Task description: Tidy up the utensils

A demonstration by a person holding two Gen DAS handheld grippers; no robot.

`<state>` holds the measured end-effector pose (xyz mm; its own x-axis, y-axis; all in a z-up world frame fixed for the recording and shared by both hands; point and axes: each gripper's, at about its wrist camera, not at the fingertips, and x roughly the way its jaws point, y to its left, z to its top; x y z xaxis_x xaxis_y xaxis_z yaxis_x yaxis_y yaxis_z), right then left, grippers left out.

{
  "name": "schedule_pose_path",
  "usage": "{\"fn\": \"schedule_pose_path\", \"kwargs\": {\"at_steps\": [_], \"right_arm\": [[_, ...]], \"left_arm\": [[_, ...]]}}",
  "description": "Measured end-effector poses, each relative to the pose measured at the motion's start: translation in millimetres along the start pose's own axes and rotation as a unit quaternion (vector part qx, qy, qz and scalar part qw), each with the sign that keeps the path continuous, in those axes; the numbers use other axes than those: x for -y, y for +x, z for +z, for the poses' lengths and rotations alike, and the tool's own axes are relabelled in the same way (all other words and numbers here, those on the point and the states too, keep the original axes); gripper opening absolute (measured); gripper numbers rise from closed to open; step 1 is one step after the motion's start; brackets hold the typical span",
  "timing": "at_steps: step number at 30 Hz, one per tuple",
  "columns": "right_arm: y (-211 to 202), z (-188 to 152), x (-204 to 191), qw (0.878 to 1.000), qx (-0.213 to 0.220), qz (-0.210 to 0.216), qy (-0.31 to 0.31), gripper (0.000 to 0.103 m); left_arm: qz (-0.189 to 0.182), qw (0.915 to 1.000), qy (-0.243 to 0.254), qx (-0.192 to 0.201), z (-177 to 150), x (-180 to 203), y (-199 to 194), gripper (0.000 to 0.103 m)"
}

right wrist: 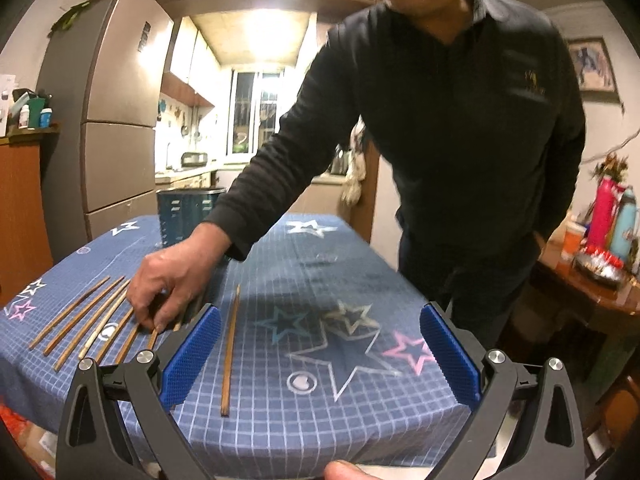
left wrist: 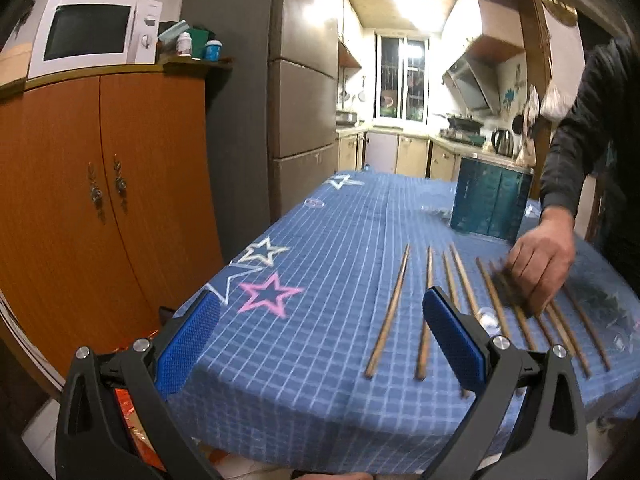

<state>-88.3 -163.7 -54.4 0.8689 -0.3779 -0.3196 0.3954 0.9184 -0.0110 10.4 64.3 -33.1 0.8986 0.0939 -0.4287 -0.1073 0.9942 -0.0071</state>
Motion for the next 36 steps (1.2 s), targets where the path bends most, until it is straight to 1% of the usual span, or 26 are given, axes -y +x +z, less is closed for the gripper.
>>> {"fn": "schedule_pose_path", "kwargs": {"at_steps": [2, 4, 6, 9, 11, 13, 14, 16, 17, 20, 25, 27, 29, 30, 32, 33, 36], "right_arm": [[1.3, -2.0, 0.3, 1.000, -0.008, 0.011, 0.005, 0.099], [0.7, -4.4, -2.7, 0.999, -0.017, 0.034, 0.003, 0.099], [-1.0, -7.6, -7.3, 0.999, -0.022, 0.050, 0.000, 0.099], [-1.3, -16.3, -22.1, 0.995, -0.046, 0.084, -0.018, 0.099], [-3.1, -20.9, -32.6, 0.994, -0.048, 0.094, -0.032, 0.099], [-6.6, -25.6, -45.6, 0.993, -0.042, 0.091, -0.061, 0.099], [-7.2, -27.5, -49.9, 0.992, -0.041, 0.091, -0.071, 0.099], [-7.1, -31.2, -56.7, 0.990, -0.048, 0.106, -0.078, 0.099], [-6.5, -33.0, -57.8, 0.989, -0.052, 0.114, -0.074, 0.099], [-4.7, -35.6, -55.1, 0.988, -0.061, 0.125, -0.059, 0.099], [-5.2, -37.6, -55.4, 0.989, -0.069, 0.121, -0.055, 0.099], [-10.4, -38.0, -59.3, 0.990, -0.061, 0.113, -0.063, 0.099], [-15.0, -38.0, -64.9, 0.991, -0.050, 0.091, -0.081, 0.099], [-17.9, -37.9, -66.9, 0.992, -0.045, 0.088, -0.084, 0.099], [-20.8, -37.3, -67.3, 0.992, -0.044, 0.092, -0.077, 0.099], [-21.8, -36.8, -68.7, 0.993, -0.044, 0.083, -0.076, 0.099], [-20.8, -37.1, -70.1, 0.992, -0.057, 0.085, -0.069, 0.099]], "left_arm": [[-0.004, 0.9999, 0.010, 0.005, -8.6, -0.5, -2.0, 0.098], [-0.016, 0.9997, 0.014, 0.009, -16.4, -0.8, -4.8, 0.098], [-0.026, 0.9996, 0.013, -0.004, -22.2, -1.3, -3.5, 0.098], [-0.032, 0.9993, 0.013, -0.012, -27.5, -0.2, 0.1, 0.098], [-0.039, 0.9990, 0.019, -0.013, -30.1, 2.5, 2.1, 0.098], [-0.055, 0.9976, 0.040, -0.014, -35.2, 9.3, 3.5, 0.096], [-0.058, 0.9971, 0.046, -0.015, -37.9, 11.8, 4.3, 0.093], [-0.071, 0.9956, 0.056, -0.025, -41.9, 13.8, 9.7, 0.085], [-0.075, 0.9950, 0.058, -0.030, -42.9, 14.9, 13.0, 0.078], [-0.082, 0.9940, 0.062, -0.038, -45.4, 12.3, 20.7, 0.070], [-0.098, 0.9929, 0.055, -0.039, -47.4, 5.2, 26.6, 0.067], [-0.097, 0.9928, 0.067, -0.024, -48.6, 6.5, 26.2, 0.067], [-0.099, 0.9914, 0.085, -0.013, -49.7, 10.0, 25.0, 0.067], [-0.100, 0.9909, 0.090, -0.011, -49.6, 10.8, 24.2, 0.067], [-0.108, 0.9894, 0.097, -0.009, -47.7, 11.9, 24.6, 0.067], [-0.110, 0.9891, 0.097, -0.009, -46.1, 11.7, 25.4, 0.067], [-0.108, 0.9895, 0.096, -0.005, -43.5, 9.0, 27.7, 0.067]]}}
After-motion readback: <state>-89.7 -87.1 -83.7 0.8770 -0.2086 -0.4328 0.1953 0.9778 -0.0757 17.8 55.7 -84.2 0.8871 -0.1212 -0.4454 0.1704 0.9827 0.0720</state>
